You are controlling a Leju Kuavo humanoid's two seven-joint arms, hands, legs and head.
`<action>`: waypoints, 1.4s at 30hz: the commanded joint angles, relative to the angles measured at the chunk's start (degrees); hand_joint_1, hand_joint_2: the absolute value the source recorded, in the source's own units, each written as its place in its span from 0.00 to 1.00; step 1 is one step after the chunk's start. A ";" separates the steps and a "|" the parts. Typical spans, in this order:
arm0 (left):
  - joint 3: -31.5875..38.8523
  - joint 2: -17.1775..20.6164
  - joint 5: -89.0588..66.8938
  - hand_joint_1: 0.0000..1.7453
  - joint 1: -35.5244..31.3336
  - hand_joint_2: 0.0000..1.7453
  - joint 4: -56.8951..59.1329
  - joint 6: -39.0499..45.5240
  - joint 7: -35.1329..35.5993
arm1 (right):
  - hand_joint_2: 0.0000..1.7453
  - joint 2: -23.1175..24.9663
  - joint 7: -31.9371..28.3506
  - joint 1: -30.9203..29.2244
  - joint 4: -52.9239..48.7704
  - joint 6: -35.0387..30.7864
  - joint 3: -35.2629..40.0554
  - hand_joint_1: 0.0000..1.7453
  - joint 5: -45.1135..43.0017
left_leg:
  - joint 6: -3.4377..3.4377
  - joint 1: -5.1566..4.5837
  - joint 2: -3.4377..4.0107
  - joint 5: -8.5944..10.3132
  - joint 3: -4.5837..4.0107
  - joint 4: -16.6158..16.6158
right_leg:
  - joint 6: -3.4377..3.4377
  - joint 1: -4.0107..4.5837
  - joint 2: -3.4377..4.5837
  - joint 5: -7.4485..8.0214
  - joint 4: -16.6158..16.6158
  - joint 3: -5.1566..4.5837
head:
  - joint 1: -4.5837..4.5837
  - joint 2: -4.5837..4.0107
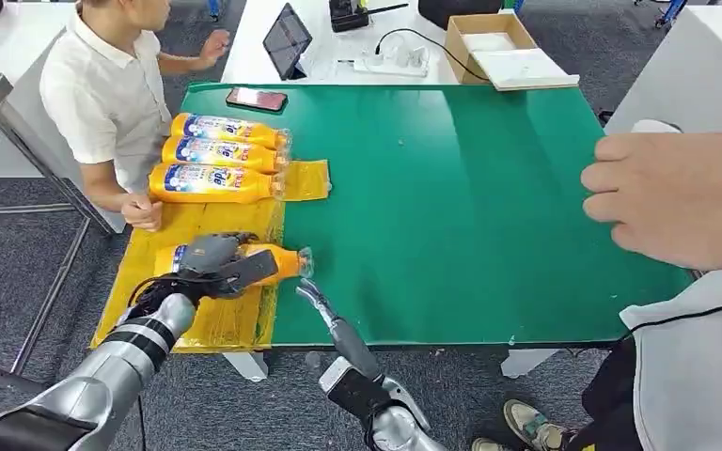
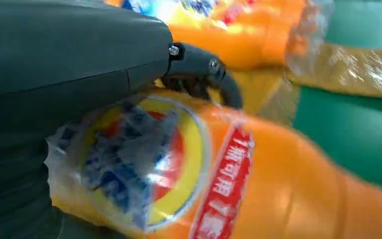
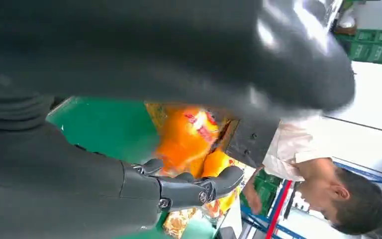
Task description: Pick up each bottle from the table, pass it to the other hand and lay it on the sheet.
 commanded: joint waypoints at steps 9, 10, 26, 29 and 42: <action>-0.61 -0.43 1.07 0.00 1.83 1.00 4.75 -1.85 -1.04 | 0.00 -0.16 -0.32 -2.14 4.68 0.35 -0.57 0.00 -0.27 | -0.06 -0.03 0.06 0.00 0.12 -0.08 | -0.06 -0.01 0.04 0.01 -0.07 0.12 | 0.00 0.00; -0.61 -0.43 1.07 0.00 1.83 1.00 4.75 -1.85 -1.04 | 0.00 -0.16 -0.32 -2.14 4.68 0.35 -0.57 0.00 -0.27 | -0.12 0.02 0.12 0.00 0.20 -0.14 | -0.12 0.04 0.07 0.02 -0.13 0.19 | 0.00 0.00; -6.12 2.16 3.36 0.00 6.06 1.00 -9.97 -2.70 -2.45 | 0.00 -0.89 -0.74 -1.14 4.34 0.17 -1.21 0.00 -0.41 | -0.08 0.00 0.07 -0.02 0.15 -0.09 | -0.08 0.01 0.04 -0.01 -0.08 0.15 | 0.00 0.00; -4.72 2.43 7.08 0.00 7.46 1.00 -13.35 -1.75 -4.05 | 0.00 -0.92 -0.87 -1.25 4.43 -0.01 -1.42 0.00 -0.37 | -0.09 0.02 0.05 -0.01 0.09 -0.07 | -0.09 0.03 0.02 0.00 -0.08 0.10 | 0.00 0.00; 8.70 -0.55 51.13 0.00 20.45 1.00 -36.46 -11.15 -13.43 | 0.00 -1.19 -2.15 -0.76 5.75 -0.80 -0.63 0.00 -0.88 | -0.14 0.08 0.05 -0.06 -0.24 -0.04 | -0.13 0.10 -0.03 -0.05 -0.08 -0.24 | 0.00 0.00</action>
